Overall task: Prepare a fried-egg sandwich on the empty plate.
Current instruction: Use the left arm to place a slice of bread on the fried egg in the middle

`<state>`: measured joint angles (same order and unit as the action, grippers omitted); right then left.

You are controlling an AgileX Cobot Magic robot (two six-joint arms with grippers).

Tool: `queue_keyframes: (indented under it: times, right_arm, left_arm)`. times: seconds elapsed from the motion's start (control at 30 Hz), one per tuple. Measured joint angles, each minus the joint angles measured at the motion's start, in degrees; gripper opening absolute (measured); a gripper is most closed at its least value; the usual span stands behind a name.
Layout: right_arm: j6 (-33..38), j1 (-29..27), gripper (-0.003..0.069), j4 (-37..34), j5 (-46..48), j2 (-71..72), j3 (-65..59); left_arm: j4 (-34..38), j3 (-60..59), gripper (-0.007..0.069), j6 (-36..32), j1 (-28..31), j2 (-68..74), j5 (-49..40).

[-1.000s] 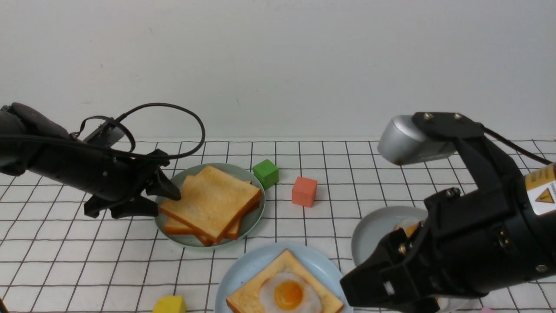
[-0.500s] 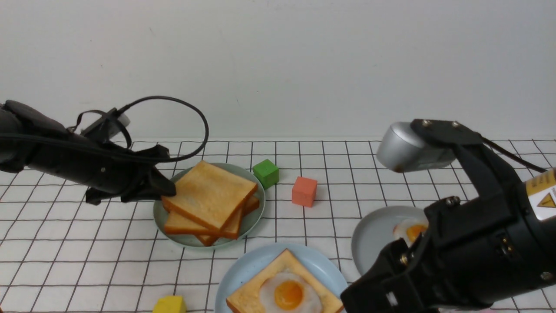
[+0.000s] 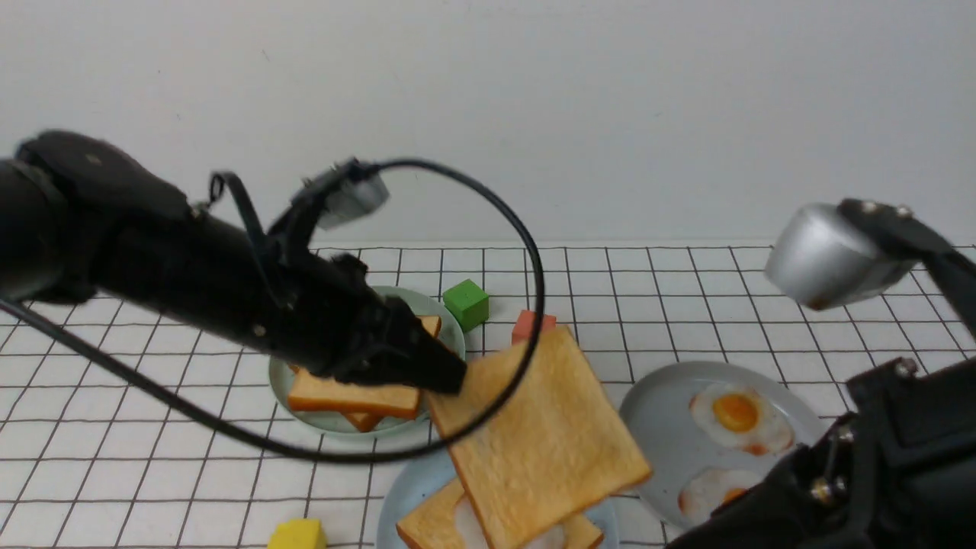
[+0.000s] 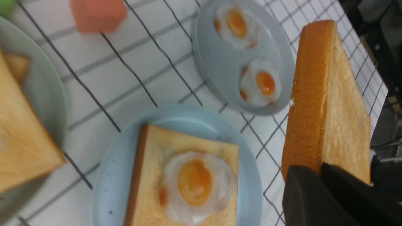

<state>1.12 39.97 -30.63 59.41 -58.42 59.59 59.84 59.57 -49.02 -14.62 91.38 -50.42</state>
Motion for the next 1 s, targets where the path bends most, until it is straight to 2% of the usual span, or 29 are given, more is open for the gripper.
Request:
queue_keyframes:
  times: [0.07, 0.1, 0.2, 0.27, 0.5, 0.63, 0.7, 0.77, 0.8, 0.83, 0.87, 0.9, 0.93, 0.97, 1.0]
  right_arm:
    - [-1.1, 0.0, 0.0422, 1.0, 0.0, 2.5, 0.0]
    - [-1.1, 0.0, 0.0422, 1.2, 0.0, 2.7, 0.0]
    - [-2.4, 0.0, 0.0422, 3.3, 0.2, 5.0, 0.0]
    - [-2.5, 0.0, 0.0422, 3.8, 0.2, 5.4, 0.0]
    - [-2.9, 0.0, 0.0422, 4.1, 0.2, 5.3, 0.0]
    - [-6.9, 0.0, 0.0412, 7.8, 0.6, 5.4, 0.0]
    - [-9.1, 0.0, 0.0380, 11.7, 1.2, 5.5, 0.0]
    - [-12.2, 0.0, 0.0314, 16.2, 1.8, 6.0, 0.0]
    - [-12.5, 0.0, 0.0297, 17.1, 1.8, 6.1, -0.1]
    - [-15.0, 0.0, 0.0215, 20.7, 1.7, 7.1, -0.5]
    - [-16.7, 0.0, 0.0158, 22.6, 1.0, 8.1, -1.2]
    - [-17.0, 0.0, 0.0147, 23.0, 0.8, 8.4, -1.4]
    - [-20.0, 0.0, 0.0066, 25.4, -0.8, 10.4, -3.7]
    - [-22.0, 0.0, 0.0015, 27.6, -1.9, 12.5, -5.6]
    - [-24.0, 0.0, -0.0003, 29.4, -2.7, 14.6, -7.8]
  left_arm:
    - [0.1, -5.8, 0.0038, 0.1, -3.7, 0.0, 7.9]
    - [0.1, -6.2, 0.0038, 0.1, -3.9, 0.0, 7.9]
    - [1.4, -11.6, 0.0038, 0.1, -6.0, 0.0, 19.2]
    - [3.1, -13.1, 0.0038, 0.1, -6.4, 0.0, 23.1]
    - [5.6, -13.4, 0.0058, 1.1, -6.5, 2.0, 24.4]
    - [3.0, -13.4, 0.0150, 6.2, -6.5, 3.4, 22.7]
    - [-0.2, -13.4, 0.0223, 9.2, -6.5, 3.4, 22.5]
    - [-5.3, -13.4, 0.0307, 12.7, -6.5, 3.2, 22.3]
    - [-5.8, -13.4, 0.0315, 13.1, -6.5, 3.1, 22.3]
    - [-9.6, -13.2, 0.0388, 16.8, -6.5, 2.6, 21.3]
    - [-11.8, -12.8, 0.0419, 18.4, -6.5, 2.2, 20.4]
    - [-11.8, -12.8, 0.0426, 18.8, -6.5, 2.2, 20.2]
    - [-15.7, -11.5, 0.0477, 21.8, -6.5, 1.4, 17.6]
    - [-17.6, -10.2, 0.0506, 23.9, -6.5, 1.0, 15.7]
    - [-19.6, -9.2, 0.0521, 25.2, -6.5, 0.7, 13.6]
